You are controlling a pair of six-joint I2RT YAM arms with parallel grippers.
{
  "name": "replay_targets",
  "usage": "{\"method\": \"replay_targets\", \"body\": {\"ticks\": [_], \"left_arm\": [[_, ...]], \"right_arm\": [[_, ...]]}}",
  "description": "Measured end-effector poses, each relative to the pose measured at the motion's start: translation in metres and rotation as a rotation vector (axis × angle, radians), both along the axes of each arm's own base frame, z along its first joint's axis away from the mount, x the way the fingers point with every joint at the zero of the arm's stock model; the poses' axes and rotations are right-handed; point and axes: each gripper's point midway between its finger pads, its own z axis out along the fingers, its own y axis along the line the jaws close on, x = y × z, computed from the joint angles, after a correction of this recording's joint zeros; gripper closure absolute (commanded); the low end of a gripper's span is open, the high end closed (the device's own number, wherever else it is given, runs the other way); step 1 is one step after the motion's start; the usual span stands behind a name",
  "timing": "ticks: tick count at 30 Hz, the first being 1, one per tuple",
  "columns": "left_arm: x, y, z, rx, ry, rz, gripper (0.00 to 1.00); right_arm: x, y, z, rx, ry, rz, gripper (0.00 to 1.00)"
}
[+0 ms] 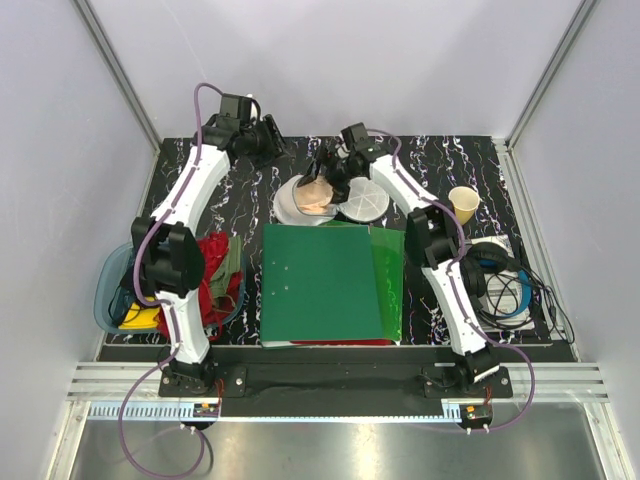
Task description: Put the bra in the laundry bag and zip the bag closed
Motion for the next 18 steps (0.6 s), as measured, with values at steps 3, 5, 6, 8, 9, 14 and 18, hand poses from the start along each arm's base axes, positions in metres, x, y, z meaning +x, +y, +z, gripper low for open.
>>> {"method": "replay_targets", "body": {"ticks": [3, 5, 6, 8, 9, 14, 18], "left_arm": [[-0.001, -0.007, -0.01, -0.001, 0.023, -0.012, 0.65], [-0.005, -0.02, -0.014, 0.003, 0.031, -0.037, 0.7], [-0.007, -0.026, -0.015, 0.005, 0.032, -0.05, 0.73], [-0.014, -0.046, -0.015, 0.013, 0.018, -0.092, 0.77], [-0.017, -0.055, -0.016, 0.015, 0.013, -0.109, 0.79], [-0.028, -0.102, -0.037, 0.044, 0.021, -0.184, 0.84], [-0.021, -0.117, -0.077, 0.088, 0.074, -0.182, 0.91]], "right_arm": [[-0.006, -0.02, 0.025, -0.059, -0.022, -0.002, 0.0], [-0.008, -0.04, 0.042, -0.104, -0.04, -0.01, 0.0], [-0.008, -0.049, 0.048, -0.127, -0.051, -0.018, 0.0], [-0.008, -0.077, 0.06, -0.196, -0.078, -0.038, 0.0], [-0.006, -0.092, 0.063, -0.238, -0.097, -0.053, 0.0], [-0.003, -0.164, 0.054, -0.449, -0.138, -0.093, 0.34], [-0.006, -0.192, 0.021, -0.594, -0.115, -0.079, 0.46]]}}
